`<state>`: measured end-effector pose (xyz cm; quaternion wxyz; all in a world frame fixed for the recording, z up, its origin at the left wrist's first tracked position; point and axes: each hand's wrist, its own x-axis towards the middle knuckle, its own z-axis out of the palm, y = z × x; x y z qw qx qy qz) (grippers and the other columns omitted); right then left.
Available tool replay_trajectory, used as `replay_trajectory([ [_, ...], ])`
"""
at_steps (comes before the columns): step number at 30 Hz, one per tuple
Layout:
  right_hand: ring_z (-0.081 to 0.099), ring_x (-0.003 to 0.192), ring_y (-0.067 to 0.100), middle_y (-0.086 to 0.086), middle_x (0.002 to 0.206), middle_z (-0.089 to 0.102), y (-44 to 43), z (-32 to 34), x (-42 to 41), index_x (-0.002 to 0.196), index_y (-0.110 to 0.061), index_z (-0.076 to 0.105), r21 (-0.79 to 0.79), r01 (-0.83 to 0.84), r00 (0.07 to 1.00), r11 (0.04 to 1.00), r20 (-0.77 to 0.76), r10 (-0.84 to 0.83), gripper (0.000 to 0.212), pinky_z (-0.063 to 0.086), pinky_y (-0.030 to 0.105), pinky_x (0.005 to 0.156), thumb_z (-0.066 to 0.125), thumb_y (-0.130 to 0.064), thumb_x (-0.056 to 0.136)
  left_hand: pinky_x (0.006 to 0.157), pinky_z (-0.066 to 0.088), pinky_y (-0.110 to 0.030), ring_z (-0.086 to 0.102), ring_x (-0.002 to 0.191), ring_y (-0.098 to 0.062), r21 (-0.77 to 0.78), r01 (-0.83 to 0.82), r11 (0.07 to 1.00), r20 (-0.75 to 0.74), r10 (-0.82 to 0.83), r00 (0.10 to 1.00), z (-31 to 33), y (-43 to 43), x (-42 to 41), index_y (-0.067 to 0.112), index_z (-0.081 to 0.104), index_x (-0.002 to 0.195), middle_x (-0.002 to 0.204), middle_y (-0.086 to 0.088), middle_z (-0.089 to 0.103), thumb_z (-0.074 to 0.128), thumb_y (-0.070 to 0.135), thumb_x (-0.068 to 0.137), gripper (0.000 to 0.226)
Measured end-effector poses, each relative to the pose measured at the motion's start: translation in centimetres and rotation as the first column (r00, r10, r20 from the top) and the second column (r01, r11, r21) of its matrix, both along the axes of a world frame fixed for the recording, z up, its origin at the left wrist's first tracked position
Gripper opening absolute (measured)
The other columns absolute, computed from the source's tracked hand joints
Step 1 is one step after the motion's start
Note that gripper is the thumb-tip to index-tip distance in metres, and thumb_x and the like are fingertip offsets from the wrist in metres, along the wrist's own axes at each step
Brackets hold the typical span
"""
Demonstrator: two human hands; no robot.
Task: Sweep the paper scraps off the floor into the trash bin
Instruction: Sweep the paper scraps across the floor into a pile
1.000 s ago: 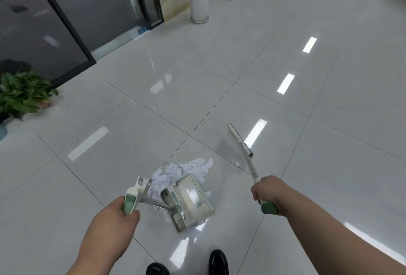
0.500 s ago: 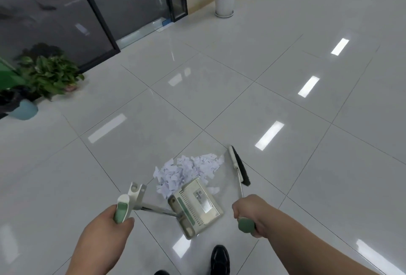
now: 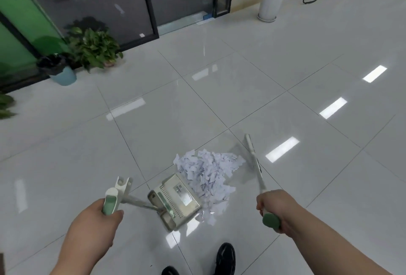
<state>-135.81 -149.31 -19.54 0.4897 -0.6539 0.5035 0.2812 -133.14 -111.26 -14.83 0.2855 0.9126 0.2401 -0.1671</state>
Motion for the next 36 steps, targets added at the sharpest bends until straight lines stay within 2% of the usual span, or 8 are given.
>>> replay_trajectory([
  [4,0.051,0.064,0.026,0.016,0.078,0.060,3.4,0.5,1.3,0.087,-0.004,0.060,-0.008,-0.039,0.999,0.999,0.021,0.039,0.010,0.036,0.022,0.053,0.059,-0.001,0.077,0.061,0.054,-0.039,0.067,0.062,-0.036,0.013,0.002,1.000,-0.024,-0.002,1.000,-1.2,2.5,0.4,0.018,0.059,0.078,0.065,-0.010,0.065,0.061,0.019,0.087,0.009],
  [7,0.050,0.064,0.027,0.016,0.079,0.061,5.4,0.6,2.3,0.087,-0.005,0.061,-0.011,-0.059,0.998,0.998,0.026,0.059,0.009,0.036,0.021,0.052,0.060,-0.002,0.078,0.059,0.049,-0.033,0.068,0.063,-0.032,0.033,0.022,0.999,-0.048,-0.020,0.999,-2.4,4.1,0.9,0.018,0.057,0.076,0.065,-0.007,0.064,0.058,0.019,0.085,0.009],
  [11,0.052,0.064,0.027,0.015,0.076,0.062,7.6,1.0,3.5,0.092,-0.005,0.063,-0.008,-0.061,0.998,0.998,0.019,0.061,0.014,0.038,0.021,0.051,0.061,-0.003,0.078,0.064,0.053,-0.035,0.068,0.065,-0.033,0.027,0.013,1.000,-0.061,-0.011,0.998,-4.0,6.2,1.7,0.016,0.058,0.076,0.068,-0.009,0.066,0.054,0.018,0.085,0.009],
  [20,0.046,0.046,0.020,0.011,0.058,0.060,12.9,2.7,4.2,0.089,-0.007,0.063,0.035,-0.048,0.999,0.998,0.009,0.047,0.012,0.031,0.021,0.053,0.060,-0.002,0.080,0.070,0.058,-0.037,0.069,0.069,-0.030,-0.016,0.010,1.000,-0.105,-0.011,0.994,-8.8,9.3,1.4,0.020,0.059,0.082,0.075,-0.006,0.068,0.054,0.022,0.086,0.007],
  [26,0.046,0.035,0.016,0.010,0.058,0.060,14.9,4.0,4.0,0.100,-0.006,0.063,0.025,-0.036,0.999,0.999,0.021,0.035,0.021,0.033,0.019,0.050,0.059,-0.002,0.080,0.059,0.039,-0.031,0.059,0.076,-0.023,0.020,0.016,1.000,-0.094,-0.014,0.995,-9.3,11.8,1.2,0.020,0.057,0.094,0.082,0.002,0.062,0.064,0.045,0.092,0.027],
  [29,0.045,0.035,0.016,0.009,0.057,0.060,15.9,5.0,3.6,0.095,-0.006,0.062,0.014,-0.044,0.998,0.999,0.036,0.044,0.015,0.032,0.019,0.049,0.059,-0.003,0.081,0.059,0.046,-0.030,0.062,0.075,-0.020,0.025,0.048,0.999,-0.146,-0.044,0.988,-9.0,12.9,0.7,0.022,0.057,0.104,0.086,0.003,0.062,0.064,0.054,0.089,0.036],
  [33,0.043,0.033,0.016,0.009,0.057,0.058,16.8,6.5,3.2,0.091,-0.008,0.060,0.018,-0.045,0.996,0.999,0.072,0.043,0.011,0.031,0.017,0.047,0.057,-0.003,0.082,0.067,0.056,-0.033,0.063,0.077,-0.021,0.066,0.071,0.995,-0.192,-0.057,0.980,-8.8,14.2,-0.4,0.017,0.056,0.109,0.092,0.001,0.061,0.059,0.046,0.092,0.034],
  [36,0.041,0.034,0.017,0.009,0.057,0.057,17.3,7.4,3.3,0.087,-0.009,0.059,0.008,-0.068,0.994,0.998,0.087,0.067,0.007,0.029,0.017,0.048,0.056,-0.003,0.083,0.086,0.051,-0.037,0.059,0.106,-0.029,0.079,0.085,0.993,-0.143,-0.073,0.987,-8.0,14.4,-0.7,0.015,0.054,0.129,0.117,-0.006,0.056,0.063,0.043,0.091,0.048],
])
